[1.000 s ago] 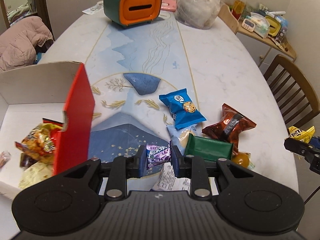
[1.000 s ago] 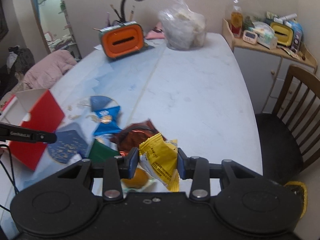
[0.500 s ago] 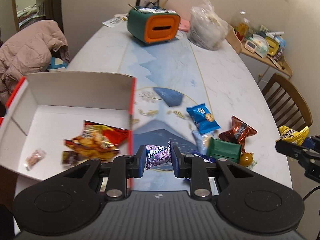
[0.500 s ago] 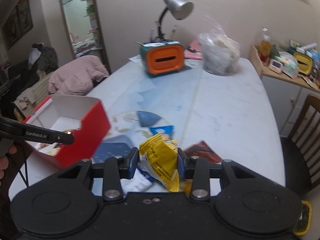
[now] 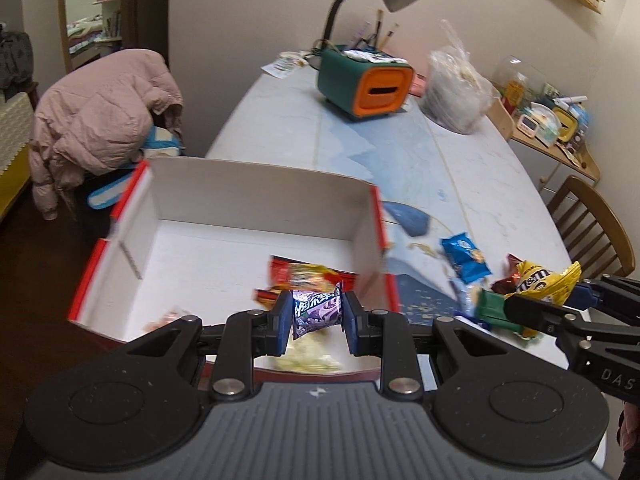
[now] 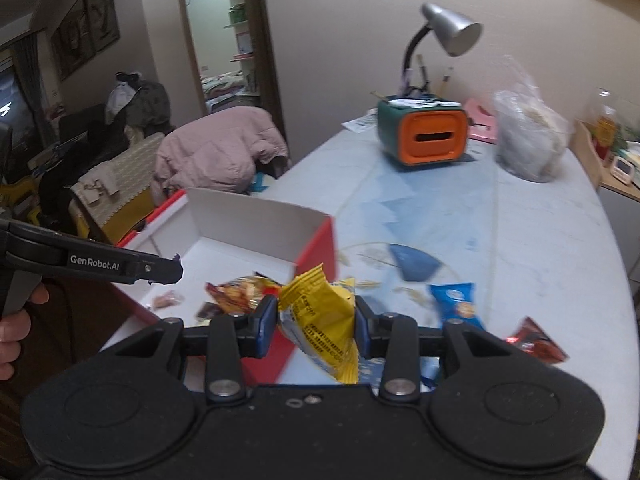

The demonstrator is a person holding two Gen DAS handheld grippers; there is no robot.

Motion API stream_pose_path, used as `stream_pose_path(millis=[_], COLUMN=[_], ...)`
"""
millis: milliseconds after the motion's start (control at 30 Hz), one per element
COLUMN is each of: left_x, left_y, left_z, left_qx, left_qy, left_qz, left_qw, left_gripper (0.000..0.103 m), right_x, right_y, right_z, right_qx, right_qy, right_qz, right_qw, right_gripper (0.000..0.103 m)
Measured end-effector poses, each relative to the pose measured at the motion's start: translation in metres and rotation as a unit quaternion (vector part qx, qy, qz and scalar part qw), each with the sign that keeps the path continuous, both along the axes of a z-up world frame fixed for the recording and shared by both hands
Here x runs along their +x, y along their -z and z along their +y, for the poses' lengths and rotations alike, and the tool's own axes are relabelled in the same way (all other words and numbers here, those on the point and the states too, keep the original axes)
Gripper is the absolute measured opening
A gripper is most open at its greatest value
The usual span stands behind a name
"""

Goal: Organize snacks
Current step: 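Carry the purple candy and yellow chip bag over the red box with both grippers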

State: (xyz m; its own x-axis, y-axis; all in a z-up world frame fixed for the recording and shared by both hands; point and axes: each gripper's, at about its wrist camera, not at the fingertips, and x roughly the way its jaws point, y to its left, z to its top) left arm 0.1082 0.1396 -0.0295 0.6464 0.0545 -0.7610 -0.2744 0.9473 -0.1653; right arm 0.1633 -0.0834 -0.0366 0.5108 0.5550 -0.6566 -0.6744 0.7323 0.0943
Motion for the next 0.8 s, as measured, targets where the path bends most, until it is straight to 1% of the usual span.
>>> stream_pose_path(millis=[267,433,667,800], left_x=[-0.010,-0.007,0.012,0.027], left_y=[0.006,0.014,0.032,0.046], left_z=[0.055,0.086,0.119,0.130], left_qx=[0.011,0.020,0.032,0.027], left_qy=[-0.029,-0.044,-0.050,-0.046], left_qz=[0.010,0.019,0.042,0.058], left_qw=[0.9995,0.9987,0.9974,0.9969], left_gripper=[0.026,0.026,0.026,0.026], right_x=[-0.006,-0.005,0.007,0.014], right_y=[0.011,0.019,0.038,0.055], right_z=[0.060,0.092,0.137,0.157], right_qx=[-0.011,-0.018,-0.043,-0.061], right_qy=[-0.023,-0.036,-0.056,-0.065], right_qz=[0.007,0.009,0.023,0.033], right_qw=[1.000,0.999,0.997,0.995], right_gripper=[0.037,0.037,0.037,0.037])
